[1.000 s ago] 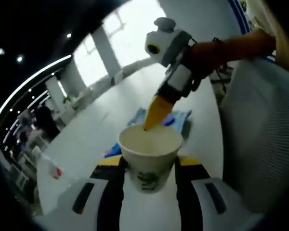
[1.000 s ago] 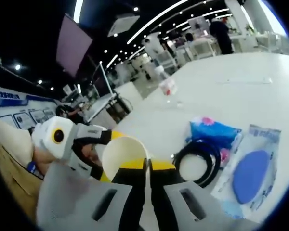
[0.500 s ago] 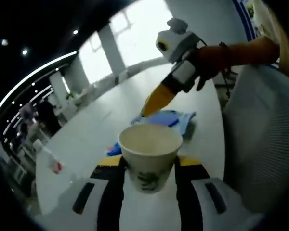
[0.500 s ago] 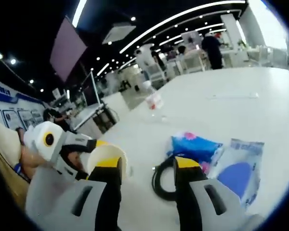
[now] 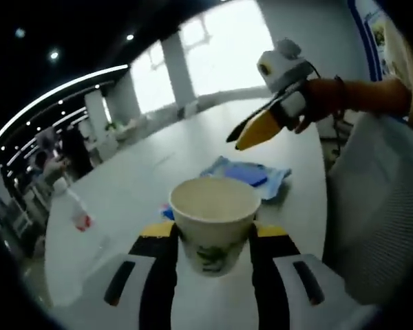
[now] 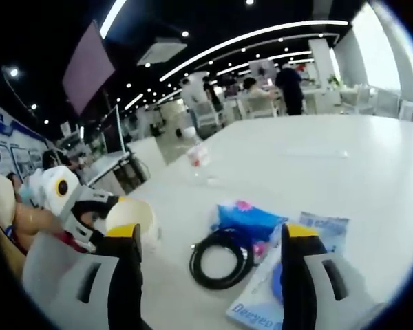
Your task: Arrange the tabletop items into an orderly group along one side of the table until the central work area is clear of visible clutter.
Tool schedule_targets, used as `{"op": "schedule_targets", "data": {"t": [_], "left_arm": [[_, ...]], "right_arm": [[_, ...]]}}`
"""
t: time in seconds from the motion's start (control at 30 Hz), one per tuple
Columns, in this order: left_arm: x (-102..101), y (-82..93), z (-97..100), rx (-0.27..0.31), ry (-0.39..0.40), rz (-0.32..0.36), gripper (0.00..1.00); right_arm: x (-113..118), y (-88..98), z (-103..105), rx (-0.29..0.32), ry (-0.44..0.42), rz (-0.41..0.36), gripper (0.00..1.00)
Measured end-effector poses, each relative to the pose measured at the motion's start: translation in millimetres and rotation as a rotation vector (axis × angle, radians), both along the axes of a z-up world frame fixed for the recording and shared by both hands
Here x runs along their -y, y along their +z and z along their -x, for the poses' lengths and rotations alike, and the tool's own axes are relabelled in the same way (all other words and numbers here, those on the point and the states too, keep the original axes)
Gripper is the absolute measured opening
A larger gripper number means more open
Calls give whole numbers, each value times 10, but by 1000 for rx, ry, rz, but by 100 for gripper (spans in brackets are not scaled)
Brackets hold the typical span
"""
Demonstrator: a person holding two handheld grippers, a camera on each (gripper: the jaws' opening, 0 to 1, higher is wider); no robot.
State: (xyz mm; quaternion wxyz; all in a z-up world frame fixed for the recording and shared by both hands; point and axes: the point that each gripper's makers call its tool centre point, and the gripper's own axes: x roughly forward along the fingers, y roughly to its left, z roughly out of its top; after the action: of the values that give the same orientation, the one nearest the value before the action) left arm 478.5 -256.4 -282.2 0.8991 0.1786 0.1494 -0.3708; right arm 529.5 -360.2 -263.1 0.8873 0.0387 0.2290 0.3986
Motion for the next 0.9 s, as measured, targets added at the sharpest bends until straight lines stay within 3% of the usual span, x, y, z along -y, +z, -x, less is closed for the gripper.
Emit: {"op": "schedule_targets", "data": {"t": [0.17,0.4,0.7,0.9], "left_arm": [[-118,6,-81,-15,51,42,38],[-216,141,-180,-11,93,134,38],[-274,227,-306,-3,116,156,38],[-311,393,-486,28,141,189,38]], "right_arm": [[-3,-13,9,15,11,23,91],[-46,-59,27,21,33,51,96],[-62,-91,52,25,53,76,99],[-41,-98,53,18,51,78,99]]}}
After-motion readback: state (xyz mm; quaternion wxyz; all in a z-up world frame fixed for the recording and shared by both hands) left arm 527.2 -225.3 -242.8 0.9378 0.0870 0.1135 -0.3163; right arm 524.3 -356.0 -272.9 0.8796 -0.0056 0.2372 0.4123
